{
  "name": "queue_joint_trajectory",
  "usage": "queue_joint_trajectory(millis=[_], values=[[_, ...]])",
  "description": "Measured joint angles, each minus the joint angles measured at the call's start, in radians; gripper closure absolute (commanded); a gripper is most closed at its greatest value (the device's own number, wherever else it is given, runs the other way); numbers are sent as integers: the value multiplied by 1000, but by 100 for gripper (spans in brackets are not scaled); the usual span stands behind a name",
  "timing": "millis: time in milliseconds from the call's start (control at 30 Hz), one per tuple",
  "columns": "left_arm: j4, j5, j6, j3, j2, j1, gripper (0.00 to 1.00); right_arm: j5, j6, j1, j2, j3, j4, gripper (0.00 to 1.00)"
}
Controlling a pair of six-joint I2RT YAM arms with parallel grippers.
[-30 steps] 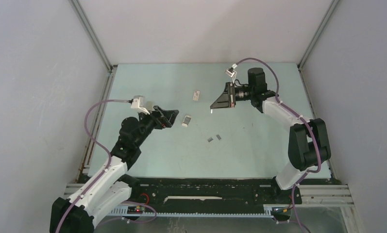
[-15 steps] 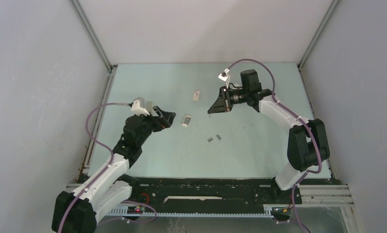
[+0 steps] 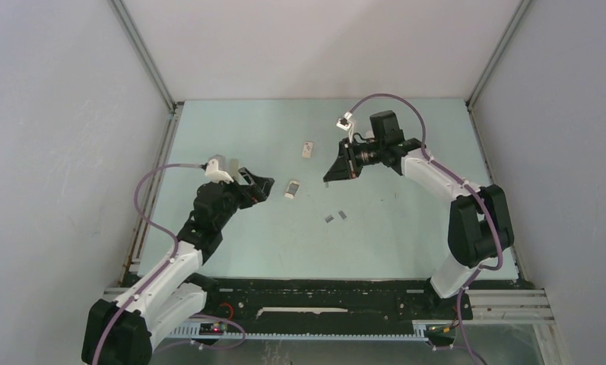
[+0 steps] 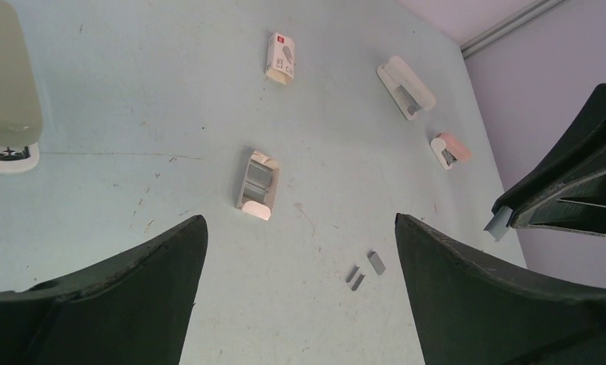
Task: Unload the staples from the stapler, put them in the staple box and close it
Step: Move the staple box to the center of the board.
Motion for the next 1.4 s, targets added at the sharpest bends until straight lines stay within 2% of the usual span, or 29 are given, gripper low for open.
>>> queue_joint_trajectory(millis=[1000,1400], values=[[-24,-6,-4,-16,-10,18,2,167,-184,116,124,139,-141,87],[-83,-92,-3,-27,-39,24,4,275,-211,187,280,333,-183,87]])
